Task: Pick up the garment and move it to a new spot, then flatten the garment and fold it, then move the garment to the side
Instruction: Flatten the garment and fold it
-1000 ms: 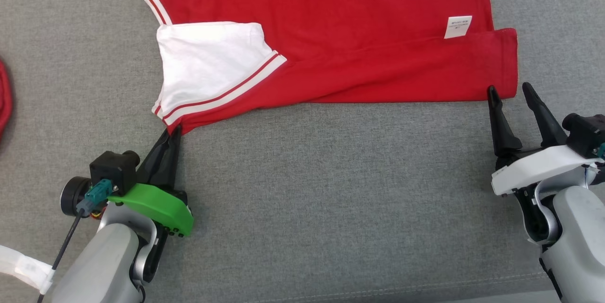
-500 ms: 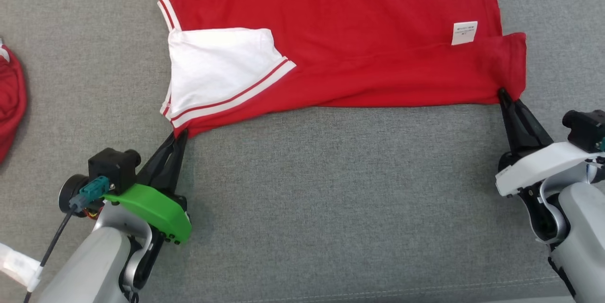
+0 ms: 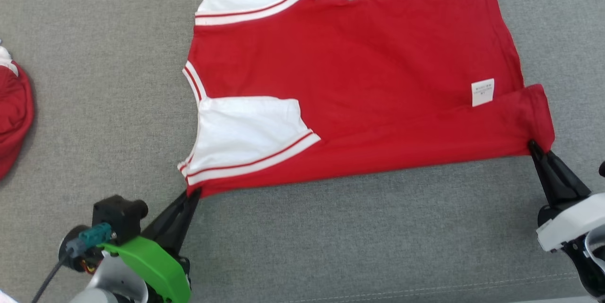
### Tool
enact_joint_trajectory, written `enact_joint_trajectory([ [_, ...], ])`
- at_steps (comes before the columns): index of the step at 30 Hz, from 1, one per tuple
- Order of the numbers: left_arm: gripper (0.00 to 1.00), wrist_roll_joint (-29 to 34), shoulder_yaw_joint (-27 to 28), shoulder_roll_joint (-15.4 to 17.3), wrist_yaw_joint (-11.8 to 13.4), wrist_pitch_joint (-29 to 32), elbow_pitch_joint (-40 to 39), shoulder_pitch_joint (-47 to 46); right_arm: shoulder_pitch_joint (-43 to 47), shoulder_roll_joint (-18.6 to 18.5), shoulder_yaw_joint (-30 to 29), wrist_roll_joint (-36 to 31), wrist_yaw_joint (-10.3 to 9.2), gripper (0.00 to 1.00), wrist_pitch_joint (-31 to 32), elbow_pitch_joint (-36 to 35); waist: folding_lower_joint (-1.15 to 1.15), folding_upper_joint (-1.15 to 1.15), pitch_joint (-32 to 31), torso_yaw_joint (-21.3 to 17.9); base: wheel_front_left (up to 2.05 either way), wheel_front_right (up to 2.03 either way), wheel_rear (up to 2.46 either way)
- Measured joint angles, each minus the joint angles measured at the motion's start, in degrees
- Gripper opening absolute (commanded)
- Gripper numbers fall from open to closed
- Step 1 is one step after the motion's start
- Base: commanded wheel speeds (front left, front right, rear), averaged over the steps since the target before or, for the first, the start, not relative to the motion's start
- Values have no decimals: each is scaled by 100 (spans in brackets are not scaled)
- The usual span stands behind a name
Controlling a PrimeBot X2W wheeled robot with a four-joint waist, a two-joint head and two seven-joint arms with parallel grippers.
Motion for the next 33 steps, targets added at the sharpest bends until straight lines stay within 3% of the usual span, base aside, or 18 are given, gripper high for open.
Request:
enact_joint_trajectory([
  [9, 0, 26, -170, 45, 523, 33, -546, 888, 793, -120, -167, 185, 0, 0, 0, -215, 0, 0, -172, -84, 0, 0, 0],
  [18, 0, 194, -445, -289, 592, -130, 219, 931, 953, 92, -157, -178, 2, 0, 0, 212, 0, 0, -375, -131, 0, 0, 0],
  [19, 0, 194, -467, -338, 576, -137, 294, 925, 953, 145, -200, -180, 2, 13, 0, 268, 0, 0, -404, -136, 0, 0, 0],
  [20, 0, 200, -488, -385, 570, -166, 369, 921, 953, 171, -207, -198, 2, 46, 0, 304, 0, 0, -433, -141, 0, 0, 0],
  [21, 0, 194, -489, -421, 563, -196, 414, 920, 953, 190, -209, -220, 1, 88, 0, 326, 0, 0, -454, -144, 0, 0, 0],
  [22, 0, 188, -500, -453, 554, -199, 475, 915, 953, 214, -220, -223, 0, 100, 0, 357, 0, 0, -482, -148, 0, 0, 0],
  [25, 47, 177, -539, -502, 576, -130, 645, 896, 970, 214, -292, -231, -2, 100, 0, 379, 0, 0, -555, -154, 0, 0, 0],
  [26, 80, 177, -545, -539, 603, -131, 691, 885, 984, 218, -346, -267, -1, 100, 0, 359, 0, 0, -580, -155, 0, 0, 0],
  [27, 100, 177, -541, -575, 632, -133, 717, 877, 994, 222, -403, -332, -1, 100, 0, 330, 0, 0, -599, -156, 0, 0, 0],
  [33, 100, 219, -416, -544, 940, -205, 404, 900, 1090, 290, -915, -795, -2, 100, 0, -174, 0, 0, -693, -194, 0, 0, 0],
])
